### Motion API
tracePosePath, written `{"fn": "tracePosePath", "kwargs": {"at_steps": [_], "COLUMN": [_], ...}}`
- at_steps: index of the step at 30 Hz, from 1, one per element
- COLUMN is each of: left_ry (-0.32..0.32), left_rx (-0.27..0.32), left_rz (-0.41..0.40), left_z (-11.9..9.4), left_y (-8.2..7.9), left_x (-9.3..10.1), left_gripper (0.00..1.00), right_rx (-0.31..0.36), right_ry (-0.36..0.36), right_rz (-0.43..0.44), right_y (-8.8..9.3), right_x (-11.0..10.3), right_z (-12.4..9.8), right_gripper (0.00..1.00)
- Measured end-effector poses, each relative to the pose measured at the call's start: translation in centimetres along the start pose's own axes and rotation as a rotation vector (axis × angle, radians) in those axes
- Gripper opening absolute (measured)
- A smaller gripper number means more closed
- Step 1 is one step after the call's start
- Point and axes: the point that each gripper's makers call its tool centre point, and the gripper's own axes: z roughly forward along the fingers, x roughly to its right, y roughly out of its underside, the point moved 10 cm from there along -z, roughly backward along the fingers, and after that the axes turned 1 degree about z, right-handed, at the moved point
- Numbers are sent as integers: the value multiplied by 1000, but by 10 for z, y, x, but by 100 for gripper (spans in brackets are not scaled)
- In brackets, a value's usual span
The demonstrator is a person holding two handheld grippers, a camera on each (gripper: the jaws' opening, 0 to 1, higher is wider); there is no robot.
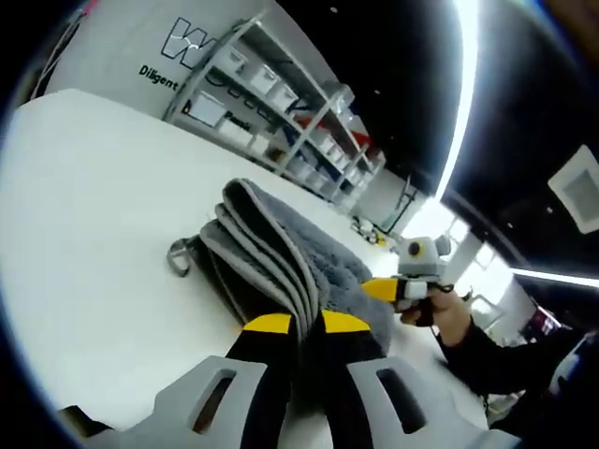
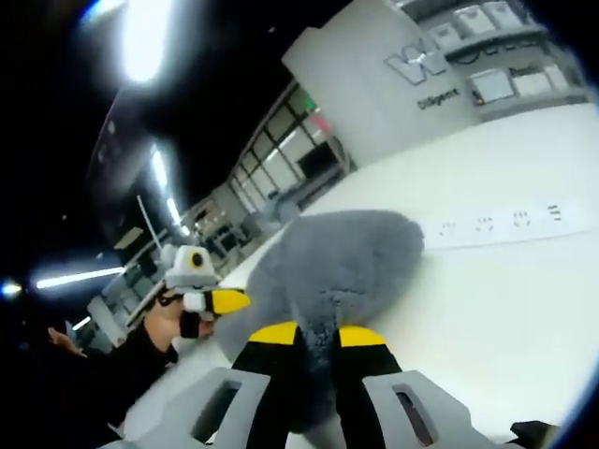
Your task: Open the folded towel by lifting each exposed corner and separating the folded layers until the towel lies flat within the target outline without major curled edges
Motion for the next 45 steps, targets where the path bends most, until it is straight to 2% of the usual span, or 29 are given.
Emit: {"fn": "tracePosePath", "kwargs": {"at_steps": [7,10,11,12,16,17,22,29,35,39,45], "left_ry": [30,57,40,30,22,16,7,23,35,36,30], "left_rx": [-9,6,11,-12,-13,-14,-9,-16,-12,-29,-24], "left_rz": [13,27,78,65,57,51,45,50,52,86,118], "left_z": [1,1,2,2,0,-1,-3,-2,-7,-10,-12], "left_y": [-1,-2,-3,-1,1,2,1,1,10,17,20], "left_x": [2,5,4,5,6,5,2,4,13,26,30], "left_gripper": [7,7,6,6,6,6,7,6,6,6,6], "right_rx": [-9,-7,-6,-4,-4,-4,-15,-34,-19,-23,-12], "right_ry": [-8,-7,-4,-8,-9,-5,2,49,52,44,33], "right_rz": [-40,-56,-60,-64,-34,-5,-18,-71,-42,-55,-63], "right_y": [1,6,6,6,8,9,10,15,28,32,38], "right_x": [0,-5,-6,-7,-7,-7,-10,-23,-27,-33,-40], "right_z": [-4,-7,-8,-8,-10,-10,-11,-23,-34,-44,-48], "right_gripper": [7,7,7,7,7,6,6,6,6,7,7]}}
